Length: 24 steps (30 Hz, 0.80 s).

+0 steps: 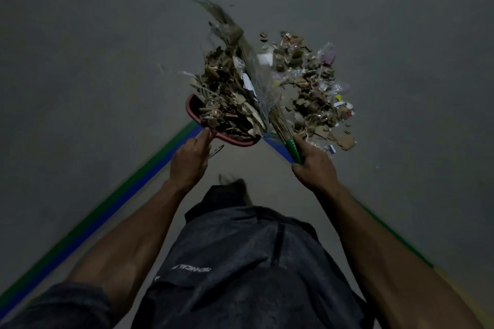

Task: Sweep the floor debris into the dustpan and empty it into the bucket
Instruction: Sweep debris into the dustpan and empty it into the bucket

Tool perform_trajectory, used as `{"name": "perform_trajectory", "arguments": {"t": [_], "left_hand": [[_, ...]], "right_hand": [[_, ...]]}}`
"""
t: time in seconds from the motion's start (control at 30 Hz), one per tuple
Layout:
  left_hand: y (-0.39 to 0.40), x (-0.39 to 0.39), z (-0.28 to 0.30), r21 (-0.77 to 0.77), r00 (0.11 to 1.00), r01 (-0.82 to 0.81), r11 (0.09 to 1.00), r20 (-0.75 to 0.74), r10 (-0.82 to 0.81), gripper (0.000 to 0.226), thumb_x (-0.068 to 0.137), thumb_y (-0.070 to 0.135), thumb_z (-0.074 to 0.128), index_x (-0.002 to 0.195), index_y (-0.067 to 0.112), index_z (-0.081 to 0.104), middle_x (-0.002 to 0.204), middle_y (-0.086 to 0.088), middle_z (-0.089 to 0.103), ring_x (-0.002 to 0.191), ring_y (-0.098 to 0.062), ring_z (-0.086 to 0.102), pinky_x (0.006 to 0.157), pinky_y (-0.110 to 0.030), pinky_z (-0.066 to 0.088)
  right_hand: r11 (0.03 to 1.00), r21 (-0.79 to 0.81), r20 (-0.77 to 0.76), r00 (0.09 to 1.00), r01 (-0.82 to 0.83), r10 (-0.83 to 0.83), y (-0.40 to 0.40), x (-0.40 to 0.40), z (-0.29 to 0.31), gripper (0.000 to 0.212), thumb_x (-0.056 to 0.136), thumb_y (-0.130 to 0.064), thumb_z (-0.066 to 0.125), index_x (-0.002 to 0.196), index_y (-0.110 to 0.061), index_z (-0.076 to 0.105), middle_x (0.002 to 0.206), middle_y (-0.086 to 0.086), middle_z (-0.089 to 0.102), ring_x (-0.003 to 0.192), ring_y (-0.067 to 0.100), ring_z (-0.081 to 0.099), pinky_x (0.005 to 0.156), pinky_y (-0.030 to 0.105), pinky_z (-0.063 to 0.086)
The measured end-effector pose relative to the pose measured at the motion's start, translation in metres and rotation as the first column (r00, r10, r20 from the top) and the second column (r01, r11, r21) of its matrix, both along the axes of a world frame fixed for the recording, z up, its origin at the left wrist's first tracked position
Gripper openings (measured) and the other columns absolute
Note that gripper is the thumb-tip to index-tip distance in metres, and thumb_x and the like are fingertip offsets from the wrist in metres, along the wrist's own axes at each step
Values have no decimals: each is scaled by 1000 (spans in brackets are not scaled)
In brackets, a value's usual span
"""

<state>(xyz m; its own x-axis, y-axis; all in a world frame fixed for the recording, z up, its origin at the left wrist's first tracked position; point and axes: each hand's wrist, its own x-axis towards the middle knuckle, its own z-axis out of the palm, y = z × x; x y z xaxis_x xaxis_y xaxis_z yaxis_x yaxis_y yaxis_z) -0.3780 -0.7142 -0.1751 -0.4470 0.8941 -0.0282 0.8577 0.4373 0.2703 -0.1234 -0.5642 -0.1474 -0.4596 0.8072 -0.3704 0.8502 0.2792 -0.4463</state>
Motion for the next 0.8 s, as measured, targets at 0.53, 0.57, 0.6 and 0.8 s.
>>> {"name": "perform_trajectory", "arguments": {"t": [0.53,0.57,0.6,0.8], "left_hand": [[-281,181,31,27,841,-538,842,76,535,54,93,15,59,145,12,43,96,-25,62,80,-42,60,60,-43,46],[-301,190,32,26,822,-568,823,79,564,55,93,15,59,146,13,42,96,-24,62,80,-41,60,60,-43,46],[-320,199,34,26,801,-597,802,89,593,56,93,14,59,147,14,42,95,-24,61,80,-41,60,61,-43,46],[-439,240,36,-3,652,-752,659,135,746,56,96,17,55,149,14,36,99,-24,61,85,-41,59,67,-46,49]], "right_hand": [[845,-1,-6,845,-534,534,-176,70,35,82,79,-13,58,152,-38,28,122,15,61,103,33,60,76,36,52],[824,-5,-3,824,-566,566,-190,69,35,82,79,-13,58,152,-38,28,120,14,62,102,33,60,73,34,50],[804,-11,-3,804,-595,595,-204,67,34,83,79,-13,59,152,-37,28,120,14,61,102,33,60,71,33,47],[674,-29,-49,675,-738,736,-302,52,23,83,78,-12,62,151,-34,31,119,16,62,100,35,60,73,36,49]]}}
